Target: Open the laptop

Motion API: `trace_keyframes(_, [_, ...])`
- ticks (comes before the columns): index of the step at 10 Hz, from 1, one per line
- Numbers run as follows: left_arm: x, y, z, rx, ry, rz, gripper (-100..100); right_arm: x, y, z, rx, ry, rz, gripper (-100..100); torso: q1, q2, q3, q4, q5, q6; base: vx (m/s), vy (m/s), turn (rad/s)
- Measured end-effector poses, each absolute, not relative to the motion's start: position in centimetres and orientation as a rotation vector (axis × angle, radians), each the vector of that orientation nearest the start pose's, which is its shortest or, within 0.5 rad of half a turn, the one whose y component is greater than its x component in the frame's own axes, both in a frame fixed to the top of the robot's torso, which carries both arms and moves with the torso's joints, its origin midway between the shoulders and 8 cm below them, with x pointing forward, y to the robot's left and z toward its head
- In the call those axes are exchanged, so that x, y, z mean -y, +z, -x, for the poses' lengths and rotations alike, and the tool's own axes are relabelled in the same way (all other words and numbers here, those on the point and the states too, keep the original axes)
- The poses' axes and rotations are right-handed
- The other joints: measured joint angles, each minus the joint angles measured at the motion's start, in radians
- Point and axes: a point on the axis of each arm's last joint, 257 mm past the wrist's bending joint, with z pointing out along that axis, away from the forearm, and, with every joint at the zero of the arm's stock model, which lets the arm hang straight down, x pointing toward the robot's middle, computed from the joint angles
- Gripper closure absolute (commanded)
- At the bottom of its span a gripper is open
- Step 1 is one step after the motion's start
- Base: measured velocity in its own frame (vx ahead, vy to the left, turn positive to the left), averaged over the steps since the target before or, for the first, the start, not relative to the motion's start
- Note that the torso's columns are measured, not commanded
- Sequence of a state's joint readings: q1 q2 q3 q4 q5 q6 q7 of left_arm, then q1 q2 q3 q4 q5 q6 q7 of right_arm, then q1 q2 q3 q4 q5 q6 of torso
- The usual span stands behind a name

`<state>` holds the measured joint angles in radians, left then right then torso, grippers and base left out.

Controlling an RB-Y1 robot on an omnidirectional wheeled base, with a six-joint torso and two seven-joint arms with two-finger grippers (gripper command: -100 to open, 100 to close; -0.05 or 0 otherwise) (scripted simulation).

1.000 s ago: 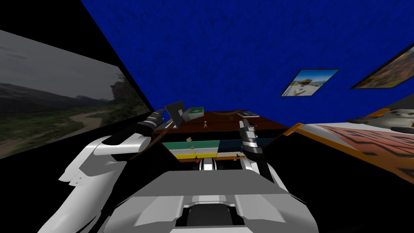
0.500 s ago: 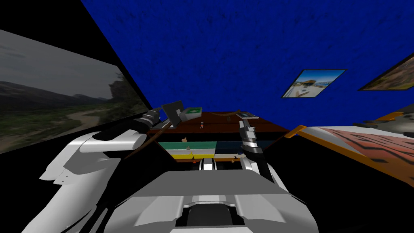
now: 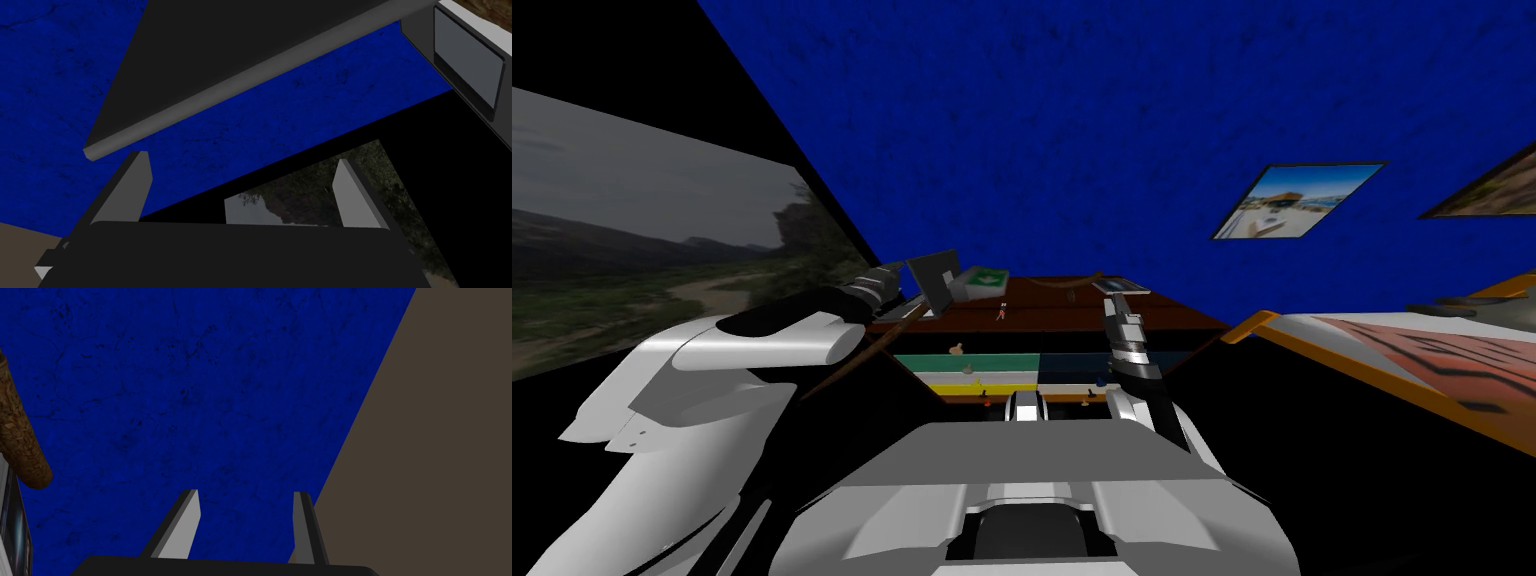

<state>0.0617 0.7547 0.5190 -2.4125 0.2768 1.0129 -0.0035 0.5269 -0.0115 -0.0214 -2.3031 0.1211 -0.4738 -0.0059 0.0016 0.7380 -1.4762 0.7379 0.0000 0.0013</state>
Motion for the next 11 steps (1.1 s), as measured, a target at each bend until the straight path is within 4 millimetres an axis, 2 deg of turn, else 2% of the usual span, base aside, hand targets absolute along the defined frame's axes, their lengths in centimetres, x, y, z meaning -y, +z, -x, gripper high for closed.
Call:
trace_keyframes(1, [-46.0, 7.9, -43.4, -1.228, -0.539, 0.975, -100, 27.4, 2.0, -34.3, -0.709, 1.193, -0.595, 0, 0.003, -0.005, -0.002, -0.001, 0.001, -0.001, 0.036, -0.003, 0.011])
trace_keyframes(2, [-46.0, 7.9, -43.3, -1.228, -0.538, 0.976, 100, 27.4, 2.0, -34.3, -0.709, 1.193, -0.595, 0, 0.000, 0.000, 0.000, 0.000, 0.001, -0.001, 0.000, 0.000, 0.000])
trace_keyframes(11, [-48.1, 5.7, -44.9, -1.120, -0.769, 1.225, 100, 27.4, 2.0, -34.3, -0.709, 1.193, -0.595, 0, -0.002, 0.000, 0.000, 0.000, 0.000, -0.001, -0.032, 0.049, 0.009])
